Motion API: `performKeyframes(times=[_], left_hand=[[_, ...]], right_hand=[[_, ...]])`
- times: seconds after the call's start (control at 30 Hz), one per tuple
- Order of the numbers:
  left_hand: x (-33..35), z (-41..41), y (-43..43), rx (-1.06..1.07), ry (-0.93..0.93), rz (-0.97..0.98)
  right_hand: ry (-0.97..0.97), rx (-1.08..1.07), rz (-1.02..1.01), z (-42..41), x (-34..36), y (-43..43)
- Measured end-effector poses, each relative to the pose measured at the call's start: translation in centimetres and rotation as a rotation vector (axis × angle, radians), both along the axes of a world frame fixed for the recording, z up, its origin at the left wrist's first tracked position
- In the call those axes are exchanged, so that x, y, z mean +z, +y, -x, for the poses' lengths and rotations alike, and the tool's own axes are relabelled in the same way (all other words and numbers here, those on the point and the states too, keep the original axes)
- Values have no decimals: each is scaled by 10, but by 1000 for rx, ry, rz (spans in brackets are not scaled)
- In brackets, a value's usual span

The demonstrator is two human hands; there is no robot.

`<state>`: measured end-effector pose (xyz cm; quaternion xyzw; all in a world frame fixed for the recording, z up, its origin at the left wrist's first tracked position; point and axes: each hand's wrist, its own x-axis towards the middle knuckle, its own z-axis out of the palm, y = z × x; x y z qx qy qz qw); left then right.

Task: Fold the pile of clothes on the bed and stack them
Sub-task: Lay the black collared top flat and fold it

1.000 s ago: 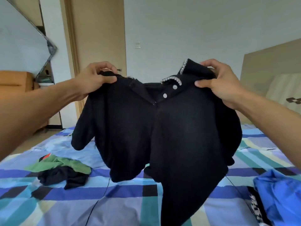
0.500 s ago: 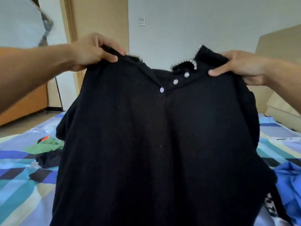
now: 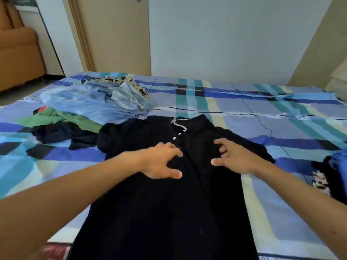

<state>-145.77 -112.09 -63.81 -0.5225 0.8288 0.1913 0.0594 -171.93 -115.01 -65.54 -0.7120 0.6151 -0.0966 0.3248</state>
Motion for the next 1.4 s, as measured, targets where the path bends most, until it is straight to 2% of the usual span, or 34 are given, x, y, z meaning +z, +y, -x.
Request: performKeyframes(times=[0.13, 0.23, 0.3, 0.4, 0.47, 0.5, 0.67, 0.8, 0.93, 1.13, 1.2, 1.27, 1.3, 1.4], left_hand=[[-41, 8, 76, -66, 16, -164], [-55, 9, 102, -166, -68, -163], [-58, 14, 109, -211, -108, -152], [-64, 23, 109, -238, -157, -80], [-68, 26, 107, -233, -147, -43], [-67, 26, 105, -234, -129, -21], [-52, 15, 89, -284, -28, -12], [-46, 0, 80, -306, 113, -151], [-40, 1, 86, -329, 174, -326], [-38, 9, 83, -376, 50, -525], [-34, 11, 80, -396, 15, -609], [-32, 15, 78, -371, -12, -692], [-31, 17, 77, -336, -8, -699], [-34, 22, 74, -201, 140, -593]], right_hand=[[200, -226, 135, 32, -51, 59], [247, -225, 39, 41, -55, 86], [101, -189, -97, 41, -50, 94], [-253, -167, -267, 37, -45, 106], [-409, -158, -285, 33, -46, 112], [-426, -146, -266, 32, -47, 115], [-341, 16, -284, 57, -30, 112], [-290, -47, -287, 112, 4, 107], [-199, -73, -443, 154, 3, 104], [-239, 5, -565, 152, -2, 101], [-193, 22, -587, 152, -1, 94], [-83, -86, -451, 148, -5, 79], [-76, -213, -339, 146, -8, 68], [-226, -537, -168, 141, -28, 24]])
